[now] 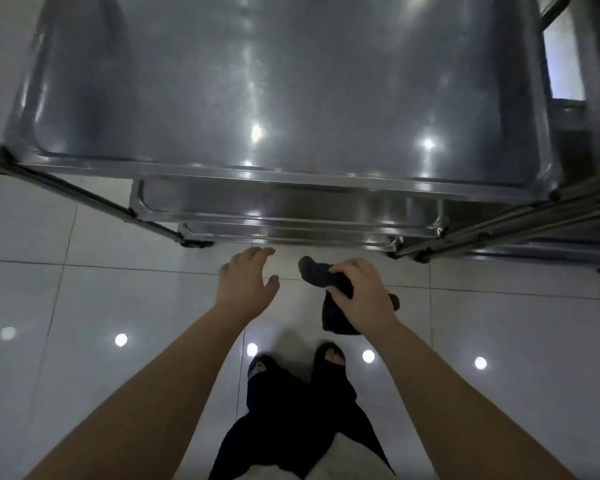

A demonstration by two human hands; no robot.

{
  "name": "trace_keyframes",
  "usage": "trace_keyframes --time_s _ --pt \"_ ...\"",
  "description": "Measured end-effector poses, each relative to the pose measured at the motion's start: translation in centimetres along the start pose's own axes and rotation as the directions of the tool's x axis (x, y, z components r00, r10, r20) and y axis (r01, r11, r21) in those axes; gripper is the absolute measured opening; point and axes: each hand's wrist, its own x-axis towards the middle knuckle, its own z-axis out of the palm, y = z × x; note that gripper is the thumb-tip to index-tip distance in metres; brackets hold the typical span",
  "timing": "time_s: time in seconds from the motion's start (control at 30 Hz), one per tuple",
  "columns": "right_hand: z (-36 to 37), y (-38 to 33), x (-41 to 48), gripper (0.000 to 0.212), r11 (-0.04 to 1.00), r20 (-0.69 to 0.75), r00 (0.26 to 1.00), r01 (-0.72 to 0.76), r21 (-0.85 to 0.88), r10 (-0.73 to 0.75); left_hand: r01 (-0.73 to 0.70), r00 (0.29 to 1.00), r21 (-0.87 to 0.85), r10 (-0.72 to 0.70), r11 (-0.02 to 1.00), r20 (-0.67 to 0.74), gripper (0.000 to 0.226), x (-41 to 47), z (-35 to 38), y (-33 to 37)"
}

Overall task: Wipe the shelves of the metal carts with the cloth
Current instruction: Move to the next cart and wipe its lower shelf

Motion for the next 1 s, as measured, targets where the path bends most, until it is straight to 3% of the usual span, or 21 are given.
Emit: trace_keyframes --time_s 0.27,0.4,0.6,0.67,0.77,1.0 --pt "14.7 13.9 7.5 0.033 0.997 -0.006 0.999 -0.048 -0.057 0.048 -0.032 0.999 0.150 0.033 0.988 -0.004 0.055 10.4 17.0 -8.9" --pt "20.2 19.8 13.4 0.036 0.996 -0.090 0.996 0.015 -0.092 -0.024 -0.197 0.980 0.337 0.179 0.921 0.084 0.057 16.9 25.0 -10.4" --pt "25.6 28.6 21.1 0.032 0.983 -0.321 0.933 0.129 -0.132 -0.166 -0.167 0.962 0.331 0.227 0.929 -0.151 0.051 27.0 32.8 -13.2" --pt "26.3 30.9 22.1 0.031 0.983 -0.414 0.893 0.138 -0.123 -0.178 -0.165 0.953 0.331 0.237 0.929 -0.190 0.048 29.1 34.5 -13.6" --pt "25.0 33.9 22.6 0.030 0.996 -0.501 0.862 0.051 -0.074 -0.081 -0.178 0.936 0.280 0.250 0.943 -0.246 0.045 30.3 36.2 -13.5" --pt "19.9 38.8 23.6 0.033 0.969 -0.598 0.799 -0.099 -0.228 -0.060 -0.195 0.875 0.339 0.319 0.920 -0.365 0.043 32.6 38.4 -13.8"
